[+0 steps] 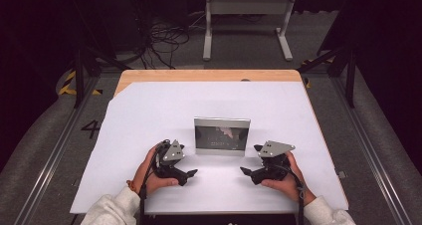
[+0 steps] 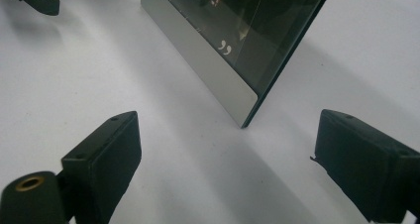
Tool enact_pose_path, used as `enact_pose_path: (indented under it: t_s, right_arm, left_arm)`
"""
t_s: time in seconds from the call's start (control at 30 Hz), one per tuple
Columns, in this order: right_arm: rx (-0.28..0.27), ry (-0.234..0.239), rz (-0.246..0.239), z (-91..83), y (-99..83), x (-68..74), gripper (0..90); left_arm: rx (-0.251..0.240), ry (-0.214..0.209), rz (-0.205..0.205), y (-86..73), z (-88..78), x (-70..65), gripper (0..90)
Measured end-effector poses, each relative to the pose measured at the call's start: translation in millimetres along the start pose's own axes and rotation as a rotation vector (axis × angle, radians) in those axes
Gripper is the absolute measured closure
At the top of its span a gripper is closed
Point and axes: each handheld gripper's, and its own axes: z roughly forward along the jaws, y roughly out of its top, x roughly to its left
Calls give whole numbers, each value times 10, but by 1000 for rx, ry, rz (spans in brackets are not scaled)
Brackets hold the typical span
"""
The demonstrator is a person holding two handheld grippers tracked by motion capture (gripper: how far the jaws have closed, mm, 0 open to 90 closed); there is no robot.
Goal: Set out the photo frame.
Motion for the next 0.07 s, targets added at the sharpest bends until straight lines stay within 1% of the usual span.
enact_pose_path:
  t_s: [0.07]
  right_arm:
    - [-2, 1, 0, -5, 2, 3, 109]
  left_arm:
    - [-8, 1, -1, 4, -9, 8, 76]
